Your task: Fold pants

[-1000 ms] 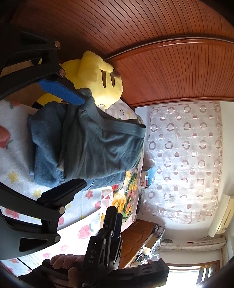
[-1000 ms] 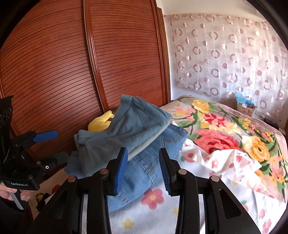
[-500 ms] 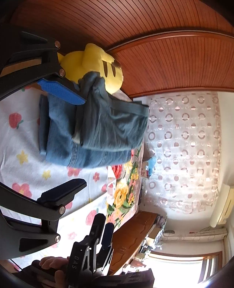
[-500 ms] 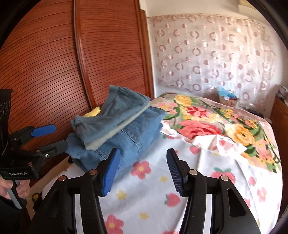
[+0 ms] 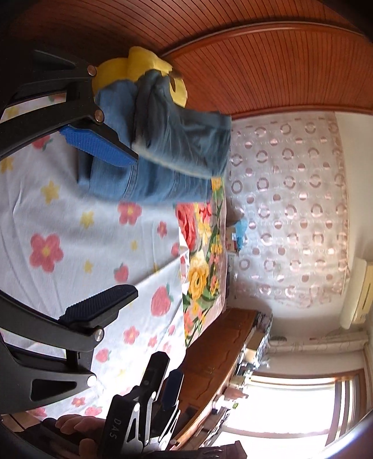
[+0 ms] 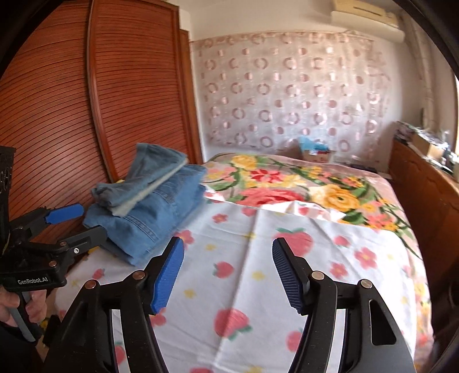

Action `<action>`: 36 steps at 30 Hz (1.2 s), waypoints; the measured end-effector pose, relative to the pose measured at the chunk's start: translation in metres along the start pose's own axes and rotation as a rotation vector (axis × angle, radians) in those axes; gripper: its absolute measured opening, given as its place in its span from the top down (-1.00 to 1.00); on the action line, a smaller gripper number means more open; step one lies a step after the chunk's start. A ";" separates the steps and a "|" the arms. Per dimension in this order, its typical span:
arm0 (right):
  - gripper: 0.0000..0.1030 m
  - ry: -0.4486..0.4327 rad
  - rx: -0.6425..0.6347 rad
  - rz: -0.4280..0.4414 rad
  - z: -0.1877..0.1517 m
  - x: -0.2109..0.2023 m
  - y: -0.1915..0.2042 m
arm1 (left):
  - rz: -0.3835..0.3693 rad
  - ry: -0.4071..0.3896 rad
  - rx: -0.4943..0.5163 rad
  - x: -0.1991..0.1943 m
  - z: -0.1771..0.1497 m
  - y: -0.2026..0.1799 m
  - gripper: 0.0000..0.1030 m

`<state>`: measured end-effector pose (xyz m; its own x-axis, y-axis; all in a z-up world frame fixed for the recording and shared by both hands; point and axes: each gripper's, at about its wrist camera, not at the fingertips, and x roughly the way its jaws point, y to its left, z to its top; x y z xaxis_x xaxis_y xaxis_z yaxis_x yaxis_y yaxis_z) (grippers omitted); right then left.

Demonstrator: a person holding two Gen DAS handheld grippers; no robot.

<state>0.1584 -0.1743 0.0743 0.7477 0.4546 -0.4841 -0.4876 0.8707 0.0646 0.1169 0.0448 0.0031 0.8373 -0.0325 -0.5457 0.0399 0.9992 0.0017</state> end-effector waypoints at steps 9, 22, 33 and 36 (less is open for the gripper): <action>-0.29 -0.035 0.048 -0.120 -0.015 -0.047 0.028 | -0.031 -0.028 0.030 -0.028 -0.007 -0.029 -0.65; -0.29 -0.105 0.074 -0.186 -0.031 -0.091 0.056 | -0.049 -0.095 0.026 -0.062 0.002 -0.048 -0.65; -0.29 -0.195 0.102 -0.213 -0.052 -0.111 0.062 | -0.027 -0.160 0.037 -0.096 0.007 -0.044 -0.65; -0.29 -0.205 0.107 -0.218 -0.057 -0.110 0.064 | -0.022 -0.177 0.028 -0.102 0.007 -0.041 -0.65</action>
<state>0.0188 -0.1797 0.0817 0.9097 0.2743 -0.3117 -0.2642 0.9615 0.0751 0.0337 0.0072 0.0640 0.9189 -0.0599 -0.3898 0.0718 0.9973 0.0159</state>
